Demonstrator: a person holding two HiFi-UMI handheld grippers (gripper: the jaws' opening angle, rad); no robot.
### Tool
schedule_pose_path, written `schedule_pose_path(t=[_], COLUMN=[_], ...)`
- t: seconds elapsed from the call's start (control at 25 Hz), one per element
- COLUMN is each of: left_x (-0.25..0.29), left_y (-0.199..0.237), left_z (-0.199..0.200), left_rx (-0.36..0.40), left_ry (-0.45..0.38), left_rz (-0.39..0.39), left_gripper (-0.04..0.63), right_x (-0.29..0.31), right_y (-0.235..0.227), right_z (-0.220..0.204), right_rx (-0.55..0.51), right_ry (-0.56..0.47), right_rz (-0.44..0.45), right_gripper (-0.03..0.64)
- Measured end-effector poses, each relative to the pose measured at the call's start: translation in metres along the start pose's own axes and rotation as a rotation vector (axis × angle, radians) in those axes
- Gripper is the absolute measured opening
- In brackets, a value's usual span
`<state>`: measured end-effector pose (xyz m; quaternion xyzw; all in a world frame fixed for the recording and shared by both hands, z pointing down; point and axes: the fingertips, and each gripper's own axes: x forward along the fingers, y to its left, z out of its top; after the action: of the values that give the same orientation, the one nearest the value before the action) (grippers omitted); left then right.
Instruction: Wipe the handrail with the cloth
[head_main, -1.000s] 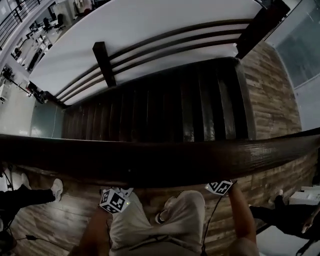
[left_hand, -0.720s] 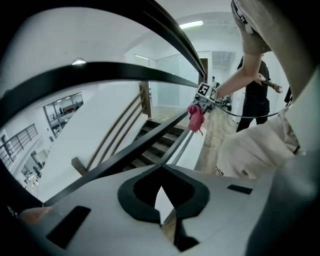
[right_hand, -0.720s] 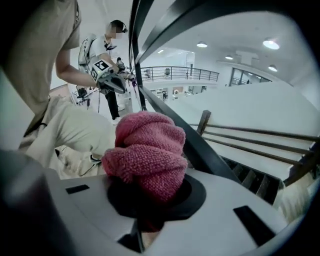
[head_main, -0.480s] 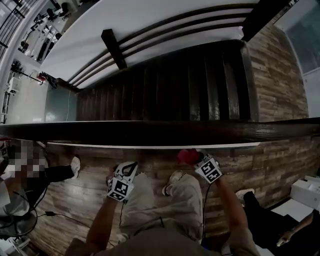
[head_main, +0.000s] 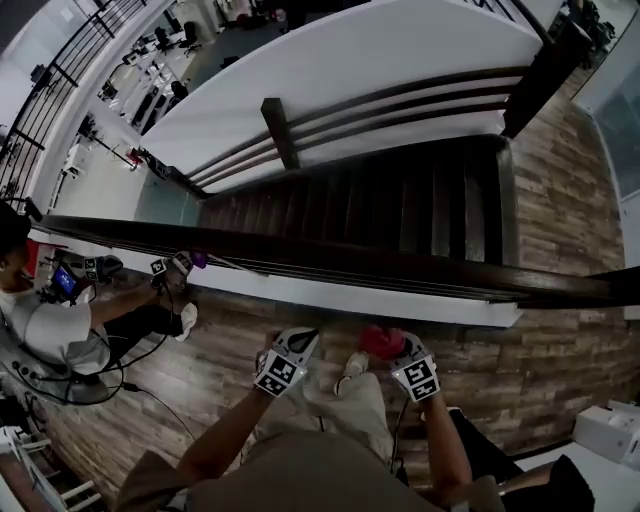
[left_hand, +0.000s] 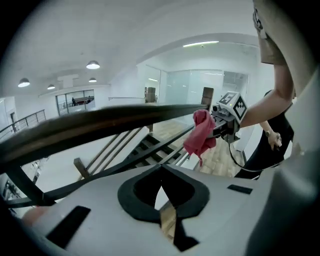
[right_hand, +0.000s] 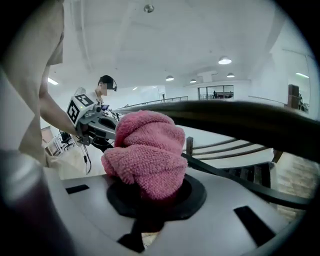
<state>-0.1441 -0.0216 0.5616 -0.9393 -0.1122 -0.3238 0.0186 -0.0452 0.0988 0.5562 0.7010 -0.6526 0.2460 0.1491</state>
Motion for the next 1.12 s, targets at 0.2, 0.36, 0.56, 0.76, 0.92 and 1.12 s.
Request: schedule_pose_path(t=[0.2,0.36,0.56,0.76,0.92,1.12], left_x=[-0.056,-0.073,-0.082,-0.106,-0.120,-0.116], left_y=[-0.028,-0.039,-0.053,-0.059,-0.069,-0.087], left_z=[0.081,0.142,0.209,0.263,0.288,0.297], left_rx=[-0.003,-0.024,-0.015,-0.034,-0.009,0.016], left_ry=[-0.080,-0.152,-0.269,-0.382,-0.439,-0.432], left_rz=[0.060,0.115,0.160,0.212,0.218,0.196], left_gripper=[0.017,0.018,0.018,0.018,0.018,0.018], right_x=[-0.069,-0.112,-0.165,-0.214,-0.237,-0.260], right_y=[0.022,0.016,-0.004,-0.019,-0.030,-0.050], right_z=[0.072,0.124,0.172,0.206,0.213,0.201], right_rx=[-0.072,-0.076,-0.080,-0.079,-0.115,-0.136], right_ry=[-0.025,-0.072,-0.179,-0.286,-0.316,-0.298], right_rz=[-0.010,0.001,-0.049,-0.108,-0.173,-0.280], right_gripper=[0.057,0.057,0.057,0.057,0.057,0.057])
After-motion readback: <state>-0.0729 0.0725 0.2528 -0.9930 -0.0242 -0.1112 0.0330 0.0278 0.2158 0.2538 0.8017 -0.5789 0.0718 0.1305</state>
